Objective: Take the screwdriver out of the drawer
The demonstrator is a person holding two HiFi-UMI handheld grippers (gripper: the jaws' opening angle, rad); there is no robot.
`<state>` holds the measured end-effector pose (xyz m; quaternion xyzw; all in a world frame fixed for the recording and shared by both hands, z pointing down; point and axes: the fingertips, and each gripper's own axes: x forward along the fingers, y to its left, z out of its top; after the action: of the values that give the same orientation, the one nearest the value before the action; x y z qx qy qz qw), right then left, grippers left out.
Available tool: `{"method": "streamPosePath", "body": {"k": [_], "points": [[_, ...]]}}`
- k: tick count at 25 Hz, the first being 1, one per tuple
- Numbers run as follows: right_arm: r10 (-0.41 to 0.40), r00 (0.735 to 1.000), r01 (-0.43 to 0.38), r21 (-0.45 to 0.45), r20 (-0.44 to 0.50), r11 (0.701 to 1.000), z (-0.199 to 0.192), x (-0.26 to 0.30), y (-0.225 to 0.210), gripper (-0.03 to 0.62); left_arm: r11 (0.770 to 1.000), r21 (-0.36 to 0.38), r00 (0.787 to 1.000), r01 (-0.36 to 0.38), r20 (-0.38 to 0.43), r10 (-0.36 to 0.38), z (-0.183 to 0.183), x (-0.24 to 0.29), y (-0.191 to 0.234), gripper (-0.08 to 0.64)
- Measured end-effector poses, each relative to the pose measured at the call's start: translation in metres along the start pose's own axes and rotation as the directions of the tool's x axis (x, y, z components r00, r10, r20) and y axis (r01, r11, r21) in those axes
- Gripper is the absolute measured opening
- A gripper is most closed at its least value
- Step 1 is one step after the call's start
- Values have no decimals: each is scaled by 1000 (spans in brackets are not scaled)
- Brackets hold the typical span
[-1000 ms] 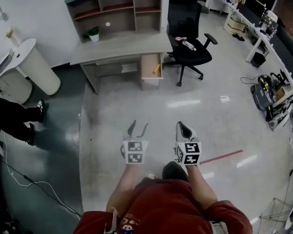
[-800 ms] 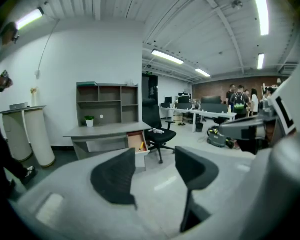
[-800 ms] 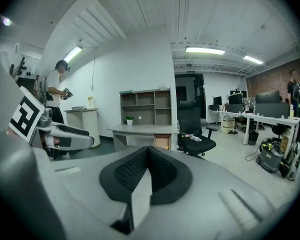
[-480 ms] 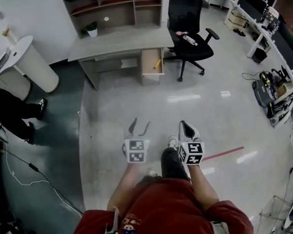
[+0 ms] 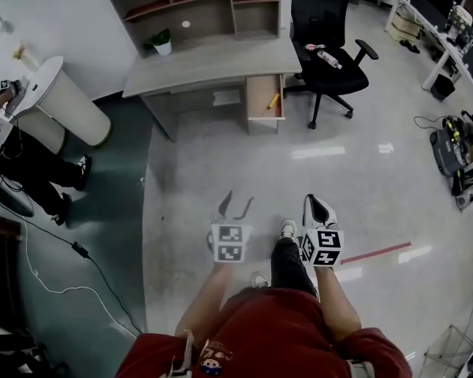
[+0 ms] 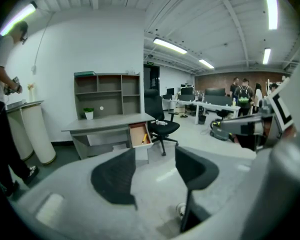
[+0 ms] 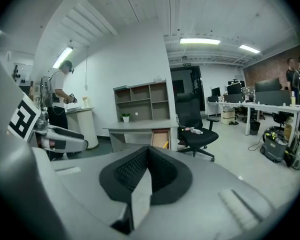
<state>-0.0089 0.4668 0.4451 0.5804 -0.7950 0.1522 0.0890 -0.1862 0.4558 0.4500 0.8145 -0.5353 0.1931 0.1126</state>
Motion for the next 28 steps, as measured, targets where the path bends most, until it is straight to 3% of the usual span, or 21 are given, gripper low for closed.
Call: {"method": "streamPosePath", "body": {"k": [7, 14, 28], "points": [[8, 999, -8, 16, -36, 1000, 1, 56, -36, 2, 1000, -6, 1000, -13, -17, 12, 12, 58, 19, 247], [46, 997, -46, 12, -57, 999, 31, 121, -70, 2, 1000, -13, 999, -28, -37, 28, 45, 124, 34, 247], [106, 992, -106, 13, -61, 994, 115, 230, -157, 2, 997, 0, 996, -79, -44, 79, 147, 250, 46, 247]]}}
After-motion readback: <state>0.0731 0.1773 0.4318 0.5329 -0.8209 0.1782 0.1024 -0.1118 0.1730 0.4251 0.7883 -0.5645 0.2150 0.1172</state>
